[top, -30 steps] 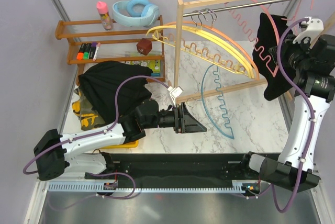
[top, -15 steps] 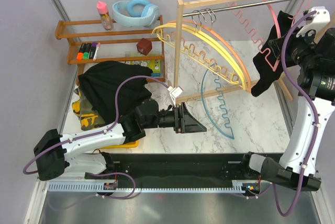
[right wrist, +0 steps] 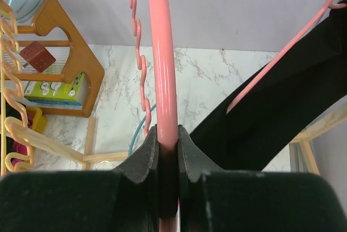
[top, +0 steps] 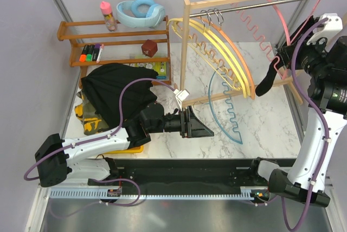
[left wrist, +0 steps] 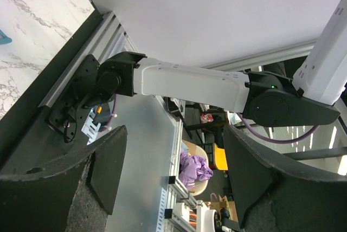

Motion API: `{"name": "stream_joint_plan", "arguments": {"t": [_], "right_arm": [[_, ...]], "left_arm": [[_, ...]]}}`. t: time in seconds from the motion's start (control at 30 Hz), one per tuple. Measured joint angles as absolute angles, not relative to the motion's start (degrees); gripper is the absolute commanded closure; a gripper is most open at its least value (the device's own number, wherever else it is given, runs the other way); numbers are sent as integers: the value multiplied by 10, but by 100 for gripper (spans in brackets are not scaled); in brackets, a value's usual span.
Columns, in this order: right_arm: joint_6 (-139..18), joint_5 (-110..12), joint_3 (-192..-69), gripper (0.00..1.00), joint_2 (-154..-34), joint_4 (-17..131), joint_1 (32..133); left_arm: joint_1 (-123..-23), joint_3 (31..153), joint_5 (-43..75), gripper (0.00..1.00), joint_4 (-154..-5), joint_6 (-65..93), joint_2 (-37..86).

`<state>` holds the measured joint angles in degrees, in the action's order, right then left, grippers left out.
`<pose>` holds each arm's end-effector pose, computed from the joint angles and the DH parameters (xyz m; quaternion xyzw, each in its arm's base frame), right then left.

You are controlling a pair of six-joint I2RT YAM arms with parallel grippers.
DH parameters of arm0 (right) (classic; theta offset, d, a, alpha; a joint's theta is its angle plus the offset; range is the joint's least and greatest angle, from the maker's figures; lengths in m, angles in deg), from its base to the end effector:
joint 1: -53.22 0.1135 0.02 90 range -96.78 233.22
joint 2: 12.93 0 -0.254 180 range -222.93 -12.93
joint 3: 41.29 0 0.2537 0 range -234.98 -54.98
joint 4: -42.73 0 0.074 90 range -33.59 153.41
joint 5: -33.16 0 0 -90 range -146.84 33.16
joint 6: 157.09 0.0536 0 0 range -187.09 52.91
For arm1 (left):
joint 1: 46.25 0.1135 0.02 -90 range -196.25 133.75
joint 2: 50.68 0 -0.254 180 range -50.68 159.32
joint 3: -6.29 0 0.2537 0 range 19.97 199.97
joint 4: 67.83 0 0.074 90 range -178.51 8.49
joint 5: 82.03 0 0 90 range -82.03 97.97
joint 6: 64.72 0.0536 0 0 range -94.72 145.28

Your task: Remove the trousers from the hanger

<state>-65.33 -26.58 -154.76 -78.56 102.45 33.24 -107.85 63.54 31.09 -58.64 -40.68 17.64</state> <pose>0.2002 -0.0440 0.5082 -0.0202 0.7671 0.1038 0.6327 0.1234 -0.2725 0.2968 0.1125 0.7088 -0.6748 0.1718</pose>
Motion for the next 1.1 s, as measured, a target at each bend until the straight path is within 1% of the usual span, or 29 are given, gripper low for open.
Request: {"name": "stream_joint_plan", "arguments": {"t": [0.37,0.4,0.43,0.47,0.5,0.53,0.6,0.63,0.7,0.73,0.83,0.93,0.97,1.0,1.07,1.1], "right_arm": [[-649,-274,-1502,99,-747,1039,332],[-649,-275,-1499,98,-743,1041,332],[-647,-277,-1496,95,-740,1041,333],[-645,-279,-1492,86,-736,1041,333],[-641,-280,-1488,80,-732,1041,333],[-637,-283,-1484,67,-727,1040,333],[-626,-287,-1473,57,-717,1040,333],[-621,-289,-1470,49,-714,1040,333],[-612,-297,-1462,41,-705,1039,333],[-609,-301,-1458,35,-700,1038,333],[-595,-322,-1448,25,-684,1038,333],[-577,-342,-1431,18,-664,1040,335],[-570,-349,-1425,17,-657,1041,335],[-564,-354,-1421,13,-651,1042,336],[-550,-364,-1414,11,-639,1046,337],[-543,-369,-1411,11,-633,1048,340]], "left_arm": [[-1079,635,311,21,-582,-407,176],[-1079,635,311,21,-581,-407,176],[-1079,634,311,21,-580,-407,176],[-1079,634,311,21,-580,-407,176],[-1079,633,311,21,-579,-407,176],[-1079,633,311,21,-579,-407,176],[-1079,633,311,21,-581,-407,176],[-1079,633,311,21,-584,-406,176],[-1079,633,308,21,-596,-399,175],[-1079,633,306,21,-602,-393,174],[-1079,633,299,22,-626,-375,171],[-1079,633,286,23,-640,-358,170],[-1079,633,281,25,-645,-353,170],[-1081,633,275,27,-650,-349,171],[-1086,633,268,30,-656,-343,173],[-1091,633,260,30,-657,-339,176]]}}
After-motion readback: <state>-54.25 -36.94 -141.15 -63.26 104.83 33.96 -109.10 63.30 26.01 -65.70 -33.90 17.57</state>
